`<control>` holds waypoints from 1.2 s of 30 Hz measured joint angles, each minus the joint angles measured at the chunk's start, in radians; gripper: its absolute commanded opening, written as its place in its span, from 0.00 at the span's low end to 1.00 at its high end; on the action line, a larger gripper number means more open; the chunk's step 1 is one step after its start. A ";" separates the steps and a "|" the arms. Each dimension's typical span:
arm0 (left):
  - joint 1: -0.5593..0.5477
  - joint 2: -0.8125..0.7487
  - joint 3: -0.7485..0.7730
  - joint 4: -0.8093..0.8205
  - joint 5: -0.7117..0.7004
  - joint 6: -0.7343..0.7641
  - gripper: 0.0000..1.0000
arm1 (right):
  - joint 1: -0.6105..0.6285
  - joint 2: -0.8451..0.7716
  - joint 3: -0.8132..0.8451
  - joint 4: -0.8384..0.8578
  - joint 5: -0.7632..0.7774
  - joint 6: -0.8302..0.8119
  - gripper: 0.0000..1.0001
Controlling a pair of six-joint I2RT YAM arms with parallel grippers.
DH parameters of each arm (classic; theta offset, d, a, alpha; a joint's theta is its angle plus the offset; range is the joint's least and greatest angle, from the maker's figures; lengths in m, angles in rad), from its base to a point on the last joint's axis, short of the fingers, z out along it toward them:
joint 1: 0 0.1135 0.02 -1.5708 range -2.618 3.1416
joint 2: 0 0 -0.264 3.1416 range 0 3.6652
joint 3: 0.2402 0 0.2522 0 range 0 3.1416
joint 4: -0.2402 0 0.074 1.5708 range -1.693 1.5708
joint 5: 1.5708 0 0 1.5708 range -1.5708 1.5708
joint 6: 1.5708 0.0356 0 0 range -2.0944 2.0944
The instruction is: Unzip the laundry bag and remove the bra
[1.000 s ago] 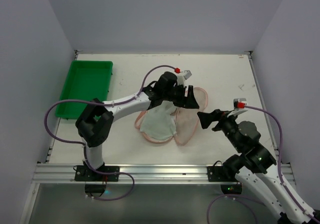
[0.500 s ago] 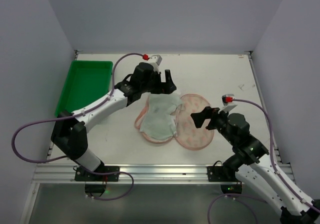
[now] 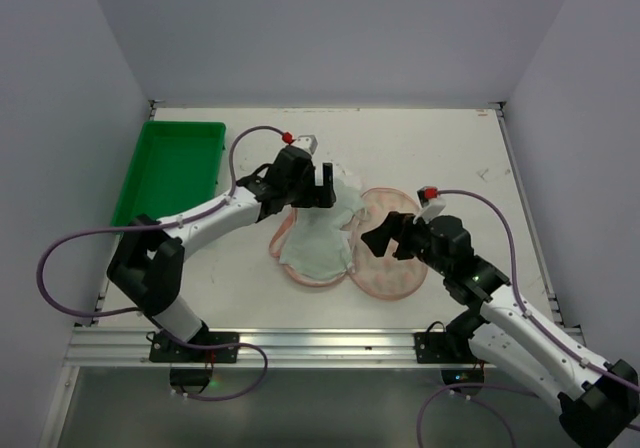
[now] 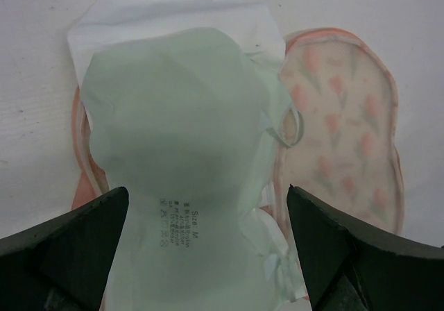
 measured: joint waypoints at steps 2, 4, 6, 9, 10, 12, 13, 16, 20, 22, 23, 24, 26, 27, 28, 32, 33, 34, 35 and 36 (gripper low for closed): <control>-0.006 0.015 0.001 0.001 -0.020 0.000 1.00 | 0.000 0.006 -0.010 0.014 -0.014 0.006 0.99; -0.019 0.038 0.006 -0.001 -0.036 0.000 1.00 | 0.000 0.008 -0.018 0.024 -0.016 0.010 0.99; -0.035 0.066 0.016 -0.005 -0.051 0.000 1.00 | 0.000 0.008 -0.027 0.037 -0.019 0.012 0.99; -0.062 0.106 0.034 -0.016 -0.085 0.000 1.00 | 0.000 0.015 -0.035 0.052 -0.021 0.015 0.99; -0.069 0.117 0.040 -0.019 -0.097 0.000 1.00 | 0.000 0.019 -0.037 0.057 -0.023 0.017 0.99; -0.086 0.142 0.061 -0.036 -0.124 0.000 1.00 | 0.000 0.024 -0.040 0.062 -0.025 0.018 0.99; -0.093 0.154 0.071 -0.043 -0.140 0.000 1.00 | 0.000 0.026 -0.042 0.063 -0.026 0.018 0.99; -0.114 0.189 0.102 -0.066 -0.188 0.000 1.00 | 0.000 0.028 -0.045 0.068 -0.026 0.018 0.99; -0.135 0.248 0.157 -0.102 -0.250 0.000 0.95 | 0.000 0.028 -0.054 0.078 -0.036 0.018 0.99; -0.142 0.277 0.180 -0.123 -0.278 0.001 0.89 | 0.000 0.028 -0.059 0.081 -0.037 0.018 0.99; -0.145 0.288 0.188 -0.133 -0.289 0.000 0.86 | 0.000 0.028 -0.061 0.082 -0.037 0.018 0.99; -0.145 0.294 0.191 -0.140 -0.298 0.002 0.82 | 0.000 0.028 -0.062 0.084 -0.039 0.018 0.99; -0.148 0.299 0.193 -0.153 -0.311 0.000 0.65 | 0.000 0.028 -0.065 0.087 -0.040 0.018 0.99; -0.149 0.299 0.193 -0.159 -0.318 0.000 0.61 | 0.000 0.028 -0.067 0.090 -0.040 0.018 0.99; -0.149 0.299 0.193 -0.164 -0.323 0.000 0.53 | 0.000 0.028 -0.069 0.092 -0.040 0.018 0.99; -0.149 0.298 0.194 -0.171 -0.326 0.002 0.46 | 0.000 0.028 -0.074 0.097 -0.040 0.018 0.99; -0.149 0.296 0.193 -0.172 -0.326 0.002 0.44 | 0.000 0.028 -0.074 0.098 -0.040 0.018 0.99; -0.149 0.294 0.193 -0.174 -0.325 0.001 0.41 | 0.000 0.027 -0.074 0.098 -0.040 0.018 0.99; -0.149 0.289 0.193 -0.175 -0.323 0.002 0.40 | 0.000 0.027 -0.074 0.098 -0.040 0.018 0.99; -0.149 0.281 0.193 -0.177 -0.321 0.002 0.38 | 0.000 0.027 -0.074 0.098 -0.040 0.018 0.99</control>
